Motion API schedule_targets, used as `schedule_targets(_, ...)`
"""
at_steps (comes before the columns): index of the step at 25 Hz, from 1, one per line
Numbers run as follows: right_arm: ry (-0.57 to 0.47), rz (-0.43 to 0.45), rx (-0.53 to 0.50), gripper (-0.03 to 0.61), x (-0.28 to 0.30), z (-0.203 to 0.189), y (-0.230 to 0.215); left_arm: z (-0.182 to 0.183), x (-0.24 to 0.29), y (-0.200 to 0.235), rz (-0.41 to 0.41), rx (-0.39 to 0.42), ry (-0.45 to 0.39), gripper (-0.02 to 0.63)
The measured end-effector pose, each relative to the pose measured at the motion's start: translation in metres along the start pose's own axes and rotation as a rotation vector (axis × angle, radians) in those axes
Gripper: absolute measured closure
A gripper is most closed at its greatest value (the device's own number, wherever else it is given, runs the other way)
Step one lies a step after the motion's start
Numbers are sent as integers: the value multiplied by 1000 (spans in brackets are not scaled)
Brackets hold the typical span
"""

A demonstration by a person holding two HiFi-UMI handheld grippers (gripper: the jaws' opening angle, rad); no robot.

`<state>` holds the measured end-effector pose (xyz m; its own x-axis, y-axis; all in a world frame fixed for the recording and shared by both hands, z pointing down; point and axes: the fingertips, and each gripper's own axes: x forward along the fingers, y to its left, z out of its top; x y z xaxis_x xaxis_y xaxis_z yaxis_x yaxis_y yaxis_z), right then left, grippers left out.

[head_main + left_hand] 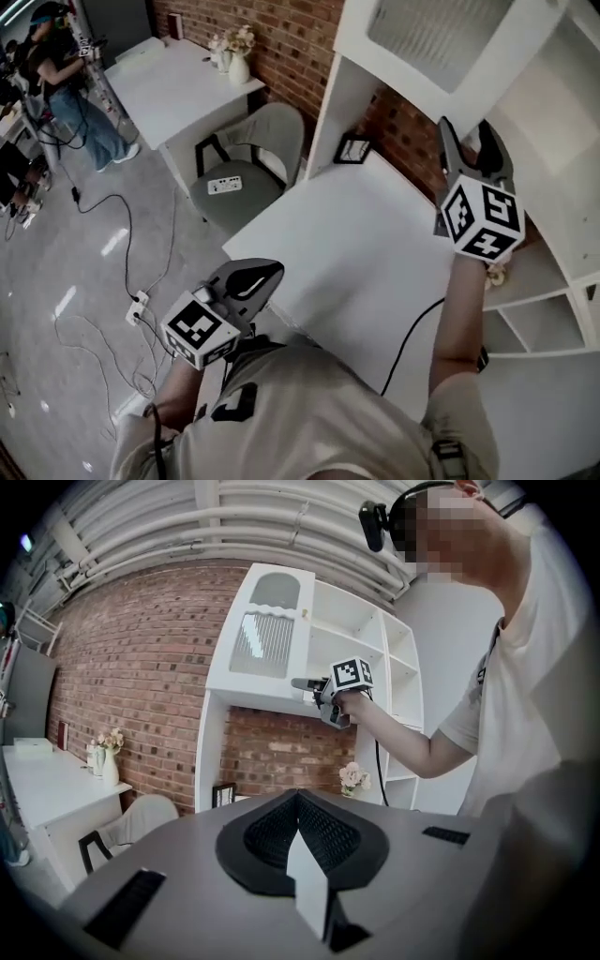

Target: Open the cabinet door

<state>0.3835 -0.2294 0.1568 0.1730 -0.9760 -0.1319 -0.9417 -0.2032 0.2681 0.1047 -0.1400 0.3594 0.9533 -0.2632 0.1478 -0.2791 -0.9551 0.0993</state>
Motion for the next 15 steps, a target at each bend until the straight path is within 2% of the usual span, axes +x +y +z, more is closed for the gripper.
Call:
schedule_targets(4,42,27,-41,288,8,-5,-3,-1,18,1,-5,-35,26,597)
schedule_targets(7,52,54,-26,288,3,-6,-8,0,28,-4,-18,-38,36,597)
schedule_targets(12,54,148,95,288,-7,0,-3,1,34,-6,-37,-30,23,597)
schedule_targets(15,35,216,251,290,-11,7,-2,2,35,-5,-47,-30,27,597)
